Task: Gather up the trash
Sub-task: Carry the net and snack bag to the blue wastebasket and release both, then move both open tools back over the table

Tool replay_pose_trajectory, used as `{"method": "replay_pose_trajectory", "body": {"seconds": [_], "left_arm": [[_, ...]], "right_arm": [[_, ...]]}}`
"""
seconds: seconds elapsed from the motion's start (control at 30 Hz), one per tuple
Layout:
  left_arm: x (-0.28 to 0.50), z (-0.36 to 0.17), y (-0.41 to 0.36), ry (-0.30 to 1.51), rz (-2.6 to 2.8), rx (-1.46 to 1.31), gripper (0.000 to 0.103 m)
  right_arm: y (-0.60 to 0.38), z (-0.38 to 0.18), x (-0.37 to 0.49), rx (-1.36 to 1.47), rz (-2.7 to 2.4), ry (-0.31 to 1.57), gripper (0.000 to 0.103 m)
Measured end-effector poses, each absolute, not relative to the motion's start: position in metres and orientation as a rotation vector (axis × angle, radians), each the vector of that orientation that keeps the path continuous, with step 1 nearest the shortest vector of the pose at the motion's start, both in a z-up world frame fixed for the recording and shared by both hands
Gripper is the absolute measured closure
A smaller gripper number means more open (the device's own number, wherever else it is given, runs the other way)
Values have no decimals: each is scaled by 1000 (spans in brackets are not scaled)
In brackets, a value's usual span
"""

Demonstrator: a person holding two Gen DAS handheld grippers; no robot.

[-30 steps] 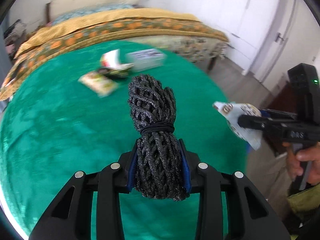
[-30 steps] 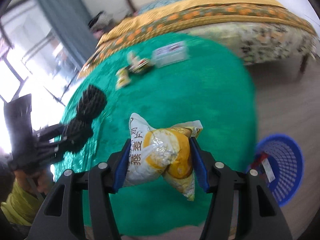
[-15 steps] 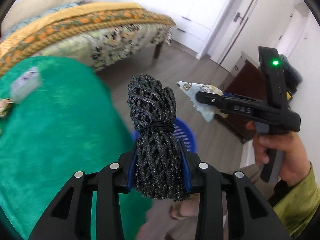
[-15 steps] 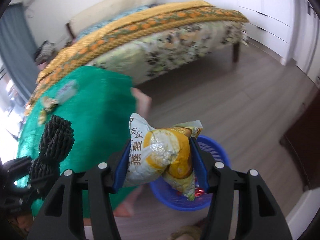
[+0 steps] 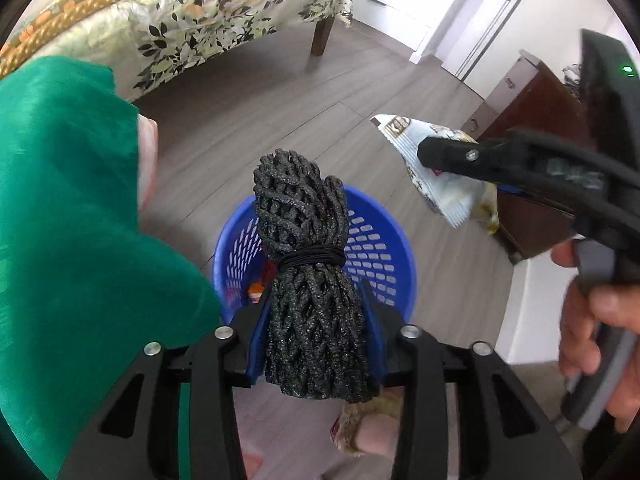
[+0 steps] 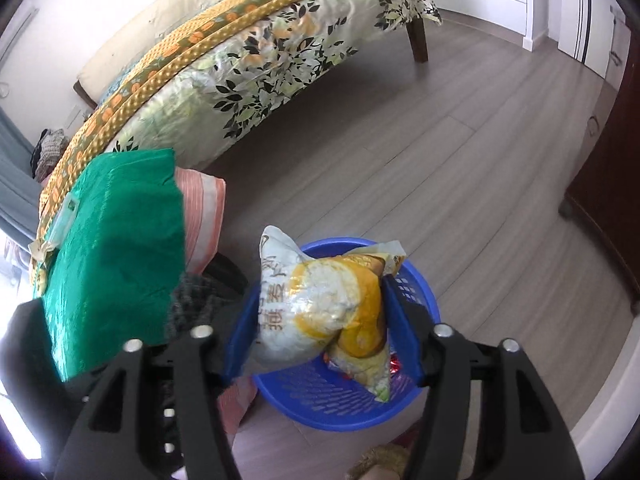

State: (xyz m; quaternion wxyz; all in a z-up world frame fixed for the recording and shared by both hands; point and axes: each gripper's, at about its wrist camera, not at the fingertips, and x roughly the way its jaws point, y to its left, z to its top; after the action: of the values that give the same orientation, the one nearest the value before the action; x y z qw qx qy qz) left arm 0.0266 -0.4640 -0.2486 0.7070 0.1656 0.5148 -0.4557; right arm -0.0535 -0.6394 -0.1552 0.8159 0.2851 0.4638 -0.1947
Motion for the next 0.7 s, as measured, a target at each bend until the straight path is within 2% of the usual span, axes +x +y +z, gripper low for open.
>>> {"method": "replay_pose_trajectory", "body": {"seconds": [0.03,0.07,0.13,0.23,0.37,0.5,0.7], "left_arm": [[29,-253,-468,1145,-999,373,34],[32,-255,-470,1141,-984,375,28],[34,-251,-469,1127,-964,369,25],[32,-226,-458,1061,-966,335,12],[18,-183,-427,938,-973,300,6],[8,-149,-381,852,-963,306,5],[26,-133,-286,841,-794,314,5]], "right_arm": [[-643,-157,-56,626,-412,979,17],[-645,-156,-56,631,-419,972,17],[-647,-149,-58,629,-430,937,17],[-648,-130,-67,598,-464,854,11],[-641,-120,-70,565,-500,821,6],[-618,-122,-59,456,-514,866,6],[-543,-115,-28,183,-430,880,6]]}}
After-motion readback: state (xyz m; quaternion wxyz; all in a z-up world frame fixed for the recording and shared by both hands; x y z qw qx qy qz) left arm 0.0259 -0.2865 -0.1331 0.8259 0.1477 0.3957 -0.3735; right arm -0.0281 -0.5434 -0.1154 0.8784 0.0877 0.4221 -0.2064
